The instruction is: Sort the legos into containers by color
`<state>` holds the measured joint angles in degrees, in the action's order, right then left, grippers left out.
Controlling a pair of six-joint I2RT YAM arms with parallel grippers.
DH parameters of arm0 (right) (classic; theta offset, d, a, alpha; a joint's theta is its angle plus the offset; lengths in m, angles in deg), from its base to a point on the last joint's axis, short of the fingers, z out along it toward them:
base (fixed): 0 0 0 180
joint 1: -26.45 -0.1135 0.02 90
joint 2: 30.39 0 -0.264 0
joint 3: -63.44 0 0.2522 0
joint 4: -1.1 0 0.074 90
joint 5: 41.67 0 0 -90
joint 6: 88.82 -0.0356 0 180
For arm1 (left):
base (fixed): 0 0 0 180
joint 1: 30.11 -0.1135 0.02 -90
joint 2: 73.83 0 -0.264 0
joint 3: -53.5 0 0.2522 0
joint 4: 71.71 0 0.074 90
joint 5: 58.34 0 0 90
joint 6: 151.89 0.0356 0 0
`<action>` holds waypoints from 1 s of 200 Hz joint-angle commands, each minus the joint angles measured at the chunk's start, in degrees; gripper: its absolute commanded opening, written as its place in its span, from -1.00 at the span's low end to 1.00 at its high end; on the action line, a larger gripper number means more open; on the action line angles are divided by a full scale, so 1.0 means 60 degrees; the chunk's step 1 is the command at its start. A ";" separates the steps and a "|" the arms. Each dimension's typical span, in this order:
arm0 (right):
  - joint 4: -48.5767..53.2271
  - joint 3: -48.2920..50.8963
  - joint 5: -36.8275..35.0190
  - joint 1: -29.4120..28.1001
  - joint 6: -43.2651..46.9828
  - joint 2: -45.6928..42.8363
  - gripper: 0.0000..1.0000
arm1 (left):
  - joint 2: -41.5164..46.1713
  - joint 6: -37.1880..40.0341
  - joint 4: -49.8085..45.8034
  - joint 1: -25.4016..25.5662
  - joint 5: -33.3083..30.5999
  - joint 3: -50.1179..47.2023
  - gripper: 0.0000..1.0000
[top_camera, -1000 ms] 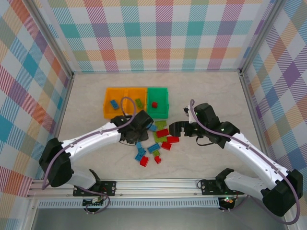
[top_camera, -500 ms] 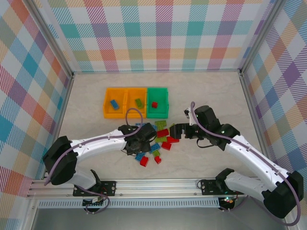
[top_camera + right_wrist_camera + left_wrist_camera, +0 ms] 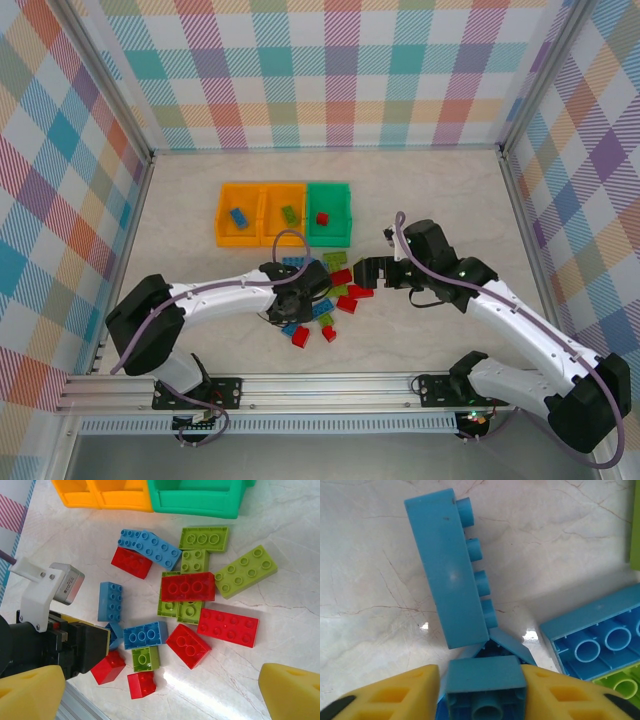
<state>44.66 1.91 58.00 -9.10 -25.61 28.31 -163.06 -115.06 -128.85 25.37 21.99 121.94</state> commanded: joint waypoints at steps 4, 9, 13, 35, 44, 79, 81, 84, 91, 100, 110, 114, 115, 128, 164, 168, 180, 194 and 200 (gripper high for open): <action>0.0027 -0.0055 0.0010 0.0022 -0.0150 -0.0041 0.99 | 0.0096 -0.0022 -0.0301 0.0084 -0.0243 0.0145 -0.29; 0.0036 -0.0058 0.0052 0.0022 -0.0148 -0.0054 0.99 | 0.0152 -0.0050 -0.0312 0.0084 -0.0271 0.0160 -0.32; 0.0040 -0.0043 0.0102 0.0025 -0.0134 -0.0069 0.99 | 0.0198 -0.0061 -0.0335 0.0076 -0.0299 0.0170 -0.35; 0.0002 -0.0050 0.0654 0.0022 0.0014 -0.0239 0.99 | 0.0657 -0.0104 -0.0468 -0.0078 -0.0472 0.0363 -0.43; -0.0078 -0.0019 0.1021 0.0022 0.0117 -0.0329 0.99 | 0.0926 -0.0057 -0.0504 -0.0250 -0.0517 0.0479 -0.44; -0.0219 0.0074 0.1990 0.0007 0.0363 -0.0386 0.99 | 0.1909 0.0712 -0.0420 -0.2015 -0.0840 0.1030 -0.43; -0.0220 0.0068 0.2002 0.0007 0.0355 -0.0380 0.99 | 0.1937 0.0792 -0.0418 -0.2159 -0.0894 0.1066 -0.43; -0.0228 0.0068 0.2029 0.0003 0.0349 -0.0366 0.99 | 0.1963 0.0909 -0.0408 -0.2397 -0.0948 0.1132 -0.43; -0.0242 0.0080 0.2035 0.0000 0.0316 -0.0328 0.99 | 0.1977 0.1173 -0.0370 -0.2979 -0.1103 0.1311 -0.43; -0.0235 0.0020 0.1958 -0.0008 0.0277 -0.0307 0.99 | 0.1891 0.1561 -0.0214 -0.3719 -0.1322 0.1491 -0.43; -0.0193 -0.0035 0.1815 -0.0008 0.0253 -0.0305 0.99 | 0.1651 0.1926 -0.0066 -0.4552 -0.1600 0.1767 -0.43; -0.0178 -0.0048 0.1756 -0.0006 0.0246 -0.0302 0.99 | 0.1500 0.2083 0.0034 -0.4866 -0.1674 0.1896 -0.43; -0.0177 -0.0049 0.1742 -0.0007 0.0246 -0.0303 0.99 | 0.1477 0.2125 0.0065 -0.4947 -0.1686 0.1936 -0.43; -0.0170 -0.0068 0.1552 -0.0004 0.0233 -0.0334 0.99 | 0.0834 0.2631 0.0447 -0.5830 -0.1652 0.2467 -0.43; -0.0223 -0.0145 0.1217 -0.0008 0.0136 -0.0165 0.99 | -0.1423 0.3428 0.1386 -0.6972 -0.1058 0.4147 -0.43; -0.0208 -0.0153 0.1215 -0.0008 0.0122 -0.0136 0.99 | -0.1686 0.3475 0.1494 -0.7056 -0.0941 0.4301 -0.42; -0.0096 -0.0220 0.1159 -0.0006 0.0058 -0.0018 0.99 | -0.2496 0.3508 0.1442 -0.7280 -0.0771 0.4950 -0.40; 0.0054 -0.0236 0.1059 -0.0008 -0.0017 0.0017 0.99 | -0.3337 0.3584 0.1184 -0.7461 -0.0554 0.5698 -0.33; 0.0095 -0.0217 0.1002 -0.0008 -0.0046 -0.0005 0.99 | -0.3639 0.3615 0.1029 -0.7514 -0.0434 0.5996 -0.30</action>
<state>44.47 1.88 65.28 -9.14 -25.15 27.96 -178.90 -96.29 -121.35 -18.06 16.20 151.62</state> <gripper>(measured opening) 0.996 0.327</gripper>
